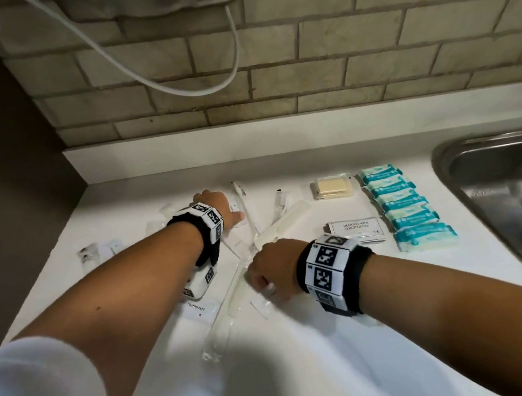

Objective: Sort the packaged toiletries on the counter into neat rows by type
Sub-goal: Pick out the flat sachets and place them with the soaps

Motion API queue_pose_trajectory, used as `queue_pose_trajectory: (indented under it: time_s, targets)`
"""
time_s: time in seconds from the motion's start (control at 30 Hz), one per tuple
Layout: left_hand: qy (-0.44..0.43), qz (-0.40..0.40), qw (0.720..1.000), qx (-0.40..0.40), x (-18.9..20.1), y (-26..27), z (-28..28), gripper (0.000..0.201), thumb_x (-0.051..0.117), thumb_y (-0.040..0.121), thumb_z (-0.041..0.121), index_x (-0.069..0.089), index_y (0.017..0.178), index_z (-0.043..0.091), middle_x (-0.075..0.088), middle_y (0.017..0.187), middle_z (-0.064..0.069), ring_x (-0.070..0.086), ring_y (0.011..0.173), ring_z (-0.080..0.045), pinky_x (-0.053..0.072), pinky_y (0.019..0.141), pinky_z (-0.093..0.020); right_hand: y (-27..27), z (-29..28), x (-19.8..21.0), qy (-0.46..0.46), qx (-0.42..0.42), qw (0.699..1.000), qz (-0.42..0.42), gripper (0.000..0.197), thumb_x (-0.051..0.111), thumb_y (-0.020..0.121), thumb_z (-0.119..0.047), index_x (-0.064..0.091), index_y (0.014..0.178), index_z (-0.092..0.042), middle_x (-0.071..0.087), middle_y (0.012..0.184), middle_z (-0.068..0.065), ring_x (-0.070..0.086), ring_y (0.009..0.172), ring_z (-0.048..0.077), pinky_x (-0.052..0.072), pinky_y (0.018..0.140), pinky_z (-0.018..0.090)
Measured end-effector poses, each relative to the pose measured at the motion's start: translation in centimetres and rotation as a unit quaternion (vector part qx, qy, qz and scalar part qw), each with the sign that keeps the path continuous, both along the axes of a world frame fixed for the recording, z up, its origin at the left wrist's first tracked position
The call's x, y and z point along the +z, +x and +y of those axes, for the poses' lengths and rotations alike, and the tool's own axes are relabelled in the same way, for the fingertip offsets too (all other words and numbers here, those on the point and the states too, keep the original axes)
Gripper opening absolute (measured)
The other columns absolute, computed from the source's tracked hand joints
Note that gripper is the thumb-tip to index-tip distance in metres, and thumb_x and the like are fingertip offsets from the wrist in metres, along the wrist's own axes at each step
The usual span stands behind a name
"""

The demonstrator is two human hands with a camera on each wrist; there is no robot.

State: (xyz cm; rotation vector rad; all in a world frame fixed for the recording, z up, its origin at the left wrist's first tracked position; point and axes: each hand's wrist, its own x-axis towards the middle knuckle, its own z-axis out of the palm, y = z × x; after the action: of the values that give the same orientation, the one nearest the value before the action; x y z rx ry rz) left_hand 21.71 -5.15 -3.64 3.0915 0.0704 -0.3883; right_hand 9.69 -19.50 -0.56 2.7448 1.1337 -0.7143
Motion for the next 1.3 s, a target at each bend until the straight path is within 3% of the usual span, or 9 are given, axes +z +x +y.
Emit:
queue_pose_trajectory:
  time_s: [0.17, 0.3, 0.43, 0.5, 0.6, 0.7, 0.83, 1.17, 1.3]
  targets:
    - [-0.08, 0.01, 0.996, 0.04, 1.3, 0.1, -0.5, 0.035, 0.079, 0.074, 0.032, 0.055, 0.08, 0.006, 0.067, 0.093, -0.011, 0.061, 0.078, -0.027, 0.049, 0.068, -0.029, -0.2, 0.0, -0.8, 0.047, -0.028, 0.999, 0.001, 0.026, 0.064, 0.083, -0.015, 0.065, 0.108, -0.02, 0.066, 0.111, 0.001, 0.059, 0.103, 0.024, 0.044, 0.085, 0.029]
    - [-0.125, 0.028, 0.991, 0.048, 1.0, -0.1, 0.0, 0.034, 0.078, 0.073, 0.025, 0.068, 0.097, 0.003, 0.071, 0.105, -0.013, 0.068, 0.095, -0.03, 0.054, 0.077, -0.031, -0.3, -0.3, -0.1, 0.11, -0.088, 0.99, 0.032, 0.027, 0.064, 0.087, -0.015, 0.064, 0.114, -0.013, 0.063, 0.105, 0.004, 0.056, 0.096, 0.022, 0.043, 0.081, 0.029]
    - [-0.198, -0.039, 0.979, 0.007, 1.4, -0.7, 1.2, 0.019, 0.069, 0.08, 0.025, 0.073, 0.096, 0.015, 0.073, 0.096, -0.006, 0.068, 0.089, -0.027, 0.051, 0.072, -0.028, 0.8, -0.6, 1.8, 0.199, -0.145, 0.969, 0.009, 0.011, 0.056, 0.094, -0.019, 0.052, 0.086, -0.012, 0.051, 0.089, 0.006, 0.049, 0.078, 0.02, 0.037, 0.07, 0.03]
    - [-0.301, -0.065, 0.951, 0.009, 1.9, -1.2, 1.8, 0.012, 0.066, 0.085, 0.023, 0.072, 0.095, 0.021, 0.071, 0.092, -0.006, 0.066, 0.085, -0.024, 0.052, 0.073, -0.027, 1.8, -0.7, 2.8, 0.253, -0.185, 0.95, -0.008, 0.012, 0.051, 0.096, -0.017, 0.046, 0.087, -0.011, 0.053, 0.091, 0.009, 0.051, 0.081, 0.023, 0.041, 0.073, 0.032]
    - [-0.48, -0.054, 0.875, 0.035, 3.7, -2.9, 2.2, 0.017, 0.06, 0.09, 0.007, 0.069, 0.104, 0.012, 0.063, 0.088, -0.009, 0.056, 0.069, -0.017, 0.05, 0.054, -0.013, 3.0, -0.8, 4.2, 0.366, -0.263, 0.892, -0.022, 0.006, 0.047, 0.094, -0.012, 0.046, 0.09, -0.008, 0.057, 0.09, 0.014, 0.054, 0.082, 0.029, 0.047, 0.076, 0.037]
    - [-0.594, 0.0, 0.803, 0.044, 6.0, -5.5, 2.6, 0.019, 0.053, 0.092, -0.001, 0.067, 0.1, 0.009, 0.06, 0.089, -0.012, 0.057, 0.073, -0.017, 0.056, 0.062, -0.017, 3.7, -0.4, 5.4, 0.434, -0.299, 0.85, -0.016, 0.006, 0.045, 0.094, -0.01, 0.041, 0.091, -0.014, 0.053, 0.074, 0.005, 0.055, 0.067, 0.027, 0.046, 0.057, 0.034]
    - [-0.608, 0.003, 0.793, 0.022, 7.2, -7.9, 3.9, 0.028, 0.053, 0.09, -0.011, 0.056, 0.113, 0.005, 0.065, 0.098, -0.01, 0.064, 0.075, -0.018, 0.058, 0.06, -0.017, 4.6, 0.7, 5.8, 0.48, -0.295, 0.826, -0.012, 0.025, 0.054, 0.088, -0.002, 0.038, 0.103, -0.013, 0.05, 0.078, 0.0, 0.048, 0.055, 0.015, 0.039, 0.042, 0.013]
    - [-0.667, -0.003, 0.742, 0.065, 8.4, -12.0, 9.2, 0.036, 0.04, 0.094, -0.015, 0.056, 0.114, 0.01, 0.068, 0.101, -0.012, 0.073, 0.07, -0.014, 0.06, 0.066, -0.02, 5.0, 4.8, 4.8, 0.491, -0.246, 0.835, 0.014, 0.017, 0.06, 0.086, 0.007, 0.06, 0.102, 0.0, 0.05, 0.074, -0.002, 0.049, 0.055, 0.009, 0.042, 0.046, 0.015]
    - [-0.675, -0.009, 0.732, 0.099, 8.7, -13.1, 10.8, 0.037, 0.032, 0.093, -0.012, 0.056, 0.112, 0.009, 0.067, 0.098, -0.022, 0.072, 0.073, -0.028, 0.06, 0.067, -0.029, 5.1, 7.7, 4.4, 0.456, -0.205, 0.866, -0.017, 0.018, 0.069, 0.082, -0.004, 0.061, 0.091, -0.018, 0.055, 0.077, -0.007, 0.05, 0.059, 0.003, 0.042, 0.063, 0.022]
